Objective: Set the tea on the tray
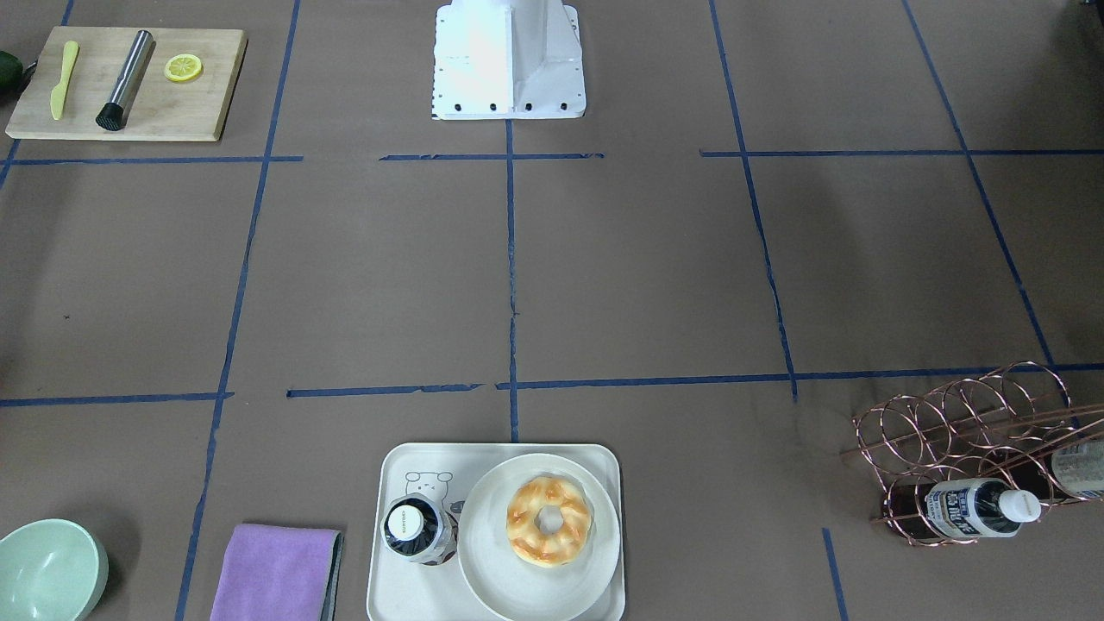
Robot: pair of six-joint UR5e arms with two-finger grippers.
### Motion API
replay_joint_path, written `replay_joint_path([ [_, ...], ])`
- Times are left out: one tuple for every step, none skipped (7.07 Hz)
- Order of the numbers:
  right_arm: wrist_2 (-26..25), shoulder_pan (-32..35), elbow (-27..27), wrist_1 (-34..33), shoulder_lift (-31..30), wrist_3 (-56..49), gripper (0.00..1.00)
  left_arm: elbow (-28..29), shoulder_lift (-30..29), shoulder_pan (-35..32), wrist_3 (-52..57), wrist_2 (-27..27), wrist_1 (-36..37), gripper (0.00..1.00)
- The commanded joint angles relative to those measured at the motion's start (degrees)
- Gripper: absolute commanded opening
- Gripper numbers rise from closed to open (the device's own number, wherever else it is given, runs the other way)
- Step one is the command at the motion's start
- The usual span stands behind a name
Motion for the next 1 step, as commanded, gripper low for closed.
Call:
replay_joint_path([
  [0.09, 0.00, 0.03, -0.03, 0.00, 0.00, 1.00, 0.00, -0.02, 0.08, 0.15, 0.00, 0.00, 1.00],
])
